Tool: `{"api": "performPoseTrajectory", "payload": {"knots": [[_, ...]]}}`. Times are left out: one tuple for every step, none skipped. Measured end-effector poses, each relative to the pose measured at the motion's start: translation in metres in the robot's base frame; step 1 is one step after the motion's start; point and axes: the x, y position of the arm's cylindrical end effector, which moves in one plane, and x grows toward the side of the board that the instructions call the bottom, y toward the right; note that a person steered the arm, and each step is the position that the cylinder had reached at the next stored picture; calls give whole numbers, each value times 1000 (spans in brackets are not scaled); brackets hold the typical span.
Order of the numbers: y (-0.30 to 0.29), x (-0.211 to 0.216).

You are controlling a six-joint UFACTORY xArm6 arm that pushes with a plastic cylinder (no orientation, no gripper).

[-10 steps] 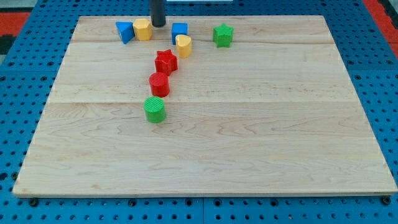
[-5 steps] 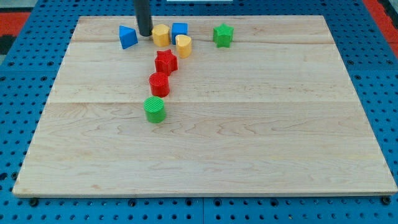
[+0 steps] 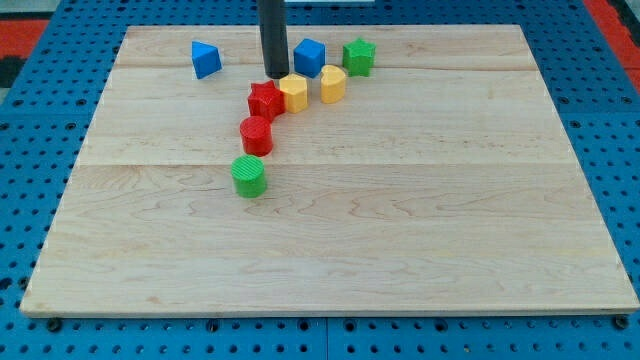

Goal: Slide the yellow hexagon left of yellow heart

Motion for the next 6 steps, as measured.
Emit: {"api": "performPoseTrajectory", "payload": {"knots": [[87,16],[78,27],[13,26],[7,13],[-53,18],[-54,57]]}}
